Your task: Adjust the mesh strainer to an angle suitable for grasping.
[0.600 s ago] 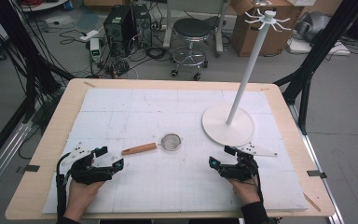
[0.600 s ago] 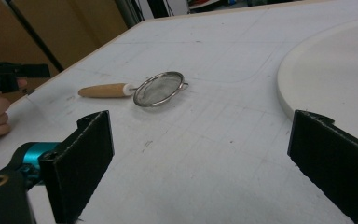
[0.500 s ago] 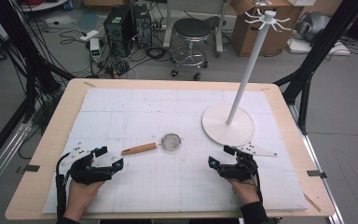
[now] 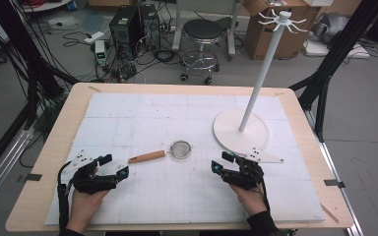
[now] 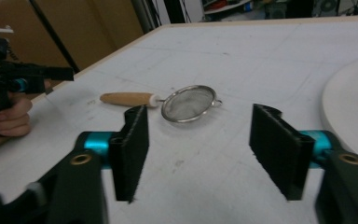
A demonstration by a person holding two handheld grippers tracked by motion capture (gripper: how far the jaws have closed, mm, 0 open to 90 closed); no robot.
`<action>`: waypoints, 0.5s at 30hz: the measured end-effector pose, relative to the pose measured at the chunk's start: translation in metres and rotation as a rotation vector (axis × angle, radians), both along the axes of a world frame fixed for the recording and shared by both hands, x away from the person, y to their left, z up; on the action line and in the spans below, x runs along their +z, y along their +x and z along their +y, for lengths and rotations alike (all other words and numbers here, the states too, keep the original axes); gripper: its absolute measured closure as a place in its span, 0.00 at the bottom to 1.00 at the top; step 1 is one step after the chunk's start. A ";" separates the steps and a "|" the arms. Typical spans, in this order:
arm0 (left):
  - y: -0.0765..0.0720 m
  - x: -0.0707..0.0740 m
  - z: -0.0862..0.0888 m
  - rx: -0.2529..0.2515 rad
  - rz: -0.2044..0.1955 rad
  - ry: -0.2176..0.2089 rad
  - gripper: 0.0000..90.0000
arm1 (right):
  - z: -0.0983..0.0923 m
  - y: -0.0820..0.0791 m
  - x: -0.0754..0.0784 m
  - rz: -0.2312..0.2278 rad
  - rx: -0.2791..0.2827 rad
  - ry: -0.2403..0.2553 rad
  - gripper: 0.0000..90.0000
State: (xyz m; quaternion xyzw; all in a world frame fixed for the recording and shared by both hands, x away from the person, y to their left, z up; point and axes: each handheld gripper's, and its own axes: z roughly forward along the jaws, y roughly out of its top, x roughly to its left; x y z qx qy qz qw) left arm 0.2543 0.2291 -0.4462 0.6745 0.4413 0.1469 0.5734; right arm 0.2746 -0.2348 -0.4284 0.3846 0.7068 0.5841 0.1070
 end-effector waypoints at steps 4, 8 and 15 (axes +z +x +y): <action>-0.001 0.000 0.001 0.007 -0.007 -0.001 0.10 | 0.010 0.004 0.006 0.005 0.019 0.010 0.53; -0.001 0.001 0.003 0.011 -0.009 -0.008 0.10 | 0.022 0.009 0.008 0.003 0.034 0.007 0.62; -0.003 0.003 0.005 0.014 -0.022 -0.013 0.10 | 0.033 0.016 0.007 0.025 0.055 0.026 0.70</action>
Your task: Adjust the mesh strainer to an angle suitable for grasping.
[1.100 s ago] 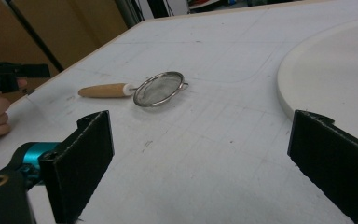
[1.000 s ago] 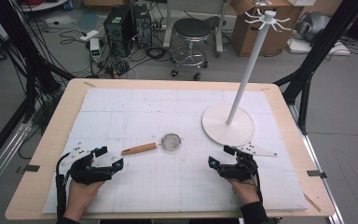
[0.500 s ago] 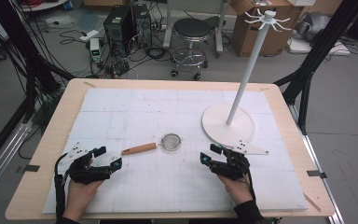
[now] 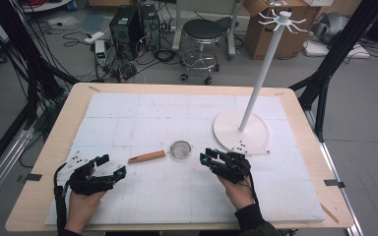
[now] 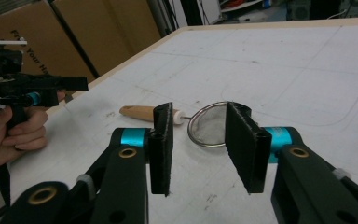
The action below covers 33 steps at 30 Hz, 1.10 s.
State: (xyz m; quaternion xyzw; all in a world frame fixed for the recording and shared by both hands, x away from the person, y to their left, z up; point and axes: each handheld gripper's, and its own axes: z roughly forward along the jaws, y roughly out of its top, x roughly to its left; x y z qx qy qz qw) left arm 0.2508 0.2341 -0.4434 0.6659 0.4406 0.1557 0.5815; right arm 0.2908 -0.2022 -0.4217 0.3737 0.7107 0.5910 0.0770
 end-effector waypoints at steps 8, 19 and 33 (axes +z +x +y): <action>-0.003 0.001 -0.001 -0.006 -0.012 0.007 0.10 | 0.011 0.009 -0.003 0.025 0.023 -0.021 0.77; -0.006 0.002 0.002 0.010 -0.026 0.015 0.10 | 0.030 0.022 -0.004 0.133 0.073 -0.068 0.97; -0.006 0.002 0.000 0.001 -0.026 0.018 0.10 | 0.073 0.044 0.017 0.156 0.142 -0.082 0.99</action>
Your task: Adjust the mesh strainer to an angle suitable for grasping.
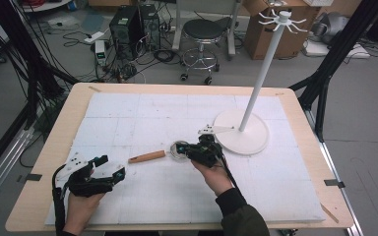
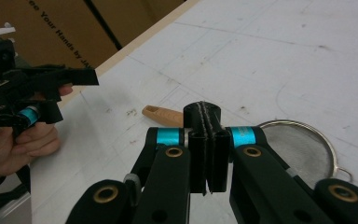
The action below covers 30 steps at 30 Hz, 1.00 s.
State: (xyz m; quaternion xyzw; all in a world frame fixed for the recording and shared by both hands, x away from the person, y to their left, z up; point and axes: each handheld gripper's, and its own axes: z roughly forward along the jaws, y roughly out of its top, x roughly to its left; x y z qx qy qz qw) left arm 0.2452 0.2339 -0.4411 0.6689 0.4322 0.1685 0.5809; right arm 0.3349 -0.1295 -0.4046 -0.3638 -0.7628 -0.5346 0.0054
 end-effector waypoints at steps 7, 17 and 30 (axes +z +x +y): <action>0.000 0.001 0.000 -0.003 -0.001 -0.002 0.10 | 0.001 0.013 -0.009 0.066 -0.011 0.030 0.99; 0.001 0.001 -0.002 -0.015 -0.001 0.005 0.10 | 0.035 0.035 -0.005 0.124 -0.011 -0.037 0.99; -0.001 0.002 0.000 -0.020 0.003 -0.032 0.10 | 0.054 0.054 -0.034 0.215 -0.024 -0.084 0.99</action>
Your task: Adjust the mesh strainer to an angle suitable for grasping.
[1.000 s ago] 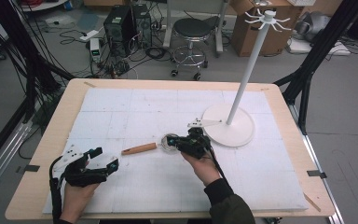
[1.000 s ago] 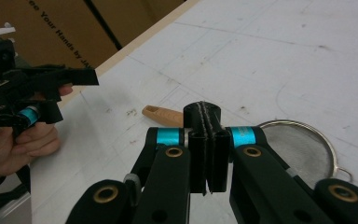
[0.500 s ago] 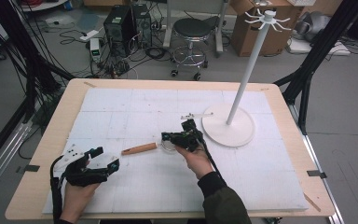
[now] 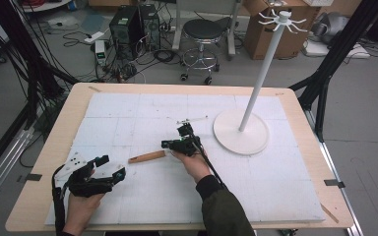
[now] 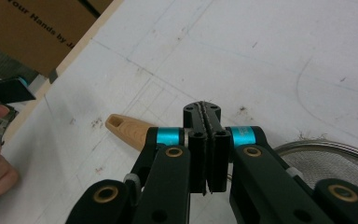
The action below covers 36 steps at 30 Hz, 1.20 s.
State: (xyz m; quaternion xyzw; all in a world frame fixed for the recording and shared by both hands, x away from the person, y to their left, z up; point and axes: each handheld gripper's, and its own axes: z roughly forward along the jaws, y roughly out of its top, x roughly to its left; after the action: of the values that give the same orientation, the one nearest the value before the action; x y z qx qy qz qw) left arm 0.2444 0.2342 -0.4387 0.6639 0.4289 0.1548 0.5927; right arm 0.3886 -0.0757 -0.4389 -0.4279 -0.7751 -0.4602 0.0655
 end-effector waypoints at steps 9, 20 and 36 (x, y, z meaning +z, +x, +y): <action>0.001 0.000 0.000 -0.003 0.006 -0.008 0.10 | -0.002 0.014 -0.016 0.030 -0.015 -0.028 0.99; 0.001 -0.001 -0.001 -0.004 0.008 -0.006 0.10 | 0.002 0.007 -0.010 0.003 0.019 -0.098 0.99; 0.001 -0.001 0.001 0.002 0.013 -0.017 0.10 | 0.002 -0.002 -0.006 0.028 0.034 -0.188 1.00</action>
State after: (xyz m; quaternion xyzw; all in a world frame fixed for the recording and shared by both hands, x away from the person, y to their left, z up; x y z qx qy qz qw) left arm 0.2452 0.2353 -0.4399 0.6594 0.4347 0.1471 0.5955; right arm 0.3866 -0.0739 -0.4452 -0.4254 -0.8210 -0.3782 0.0438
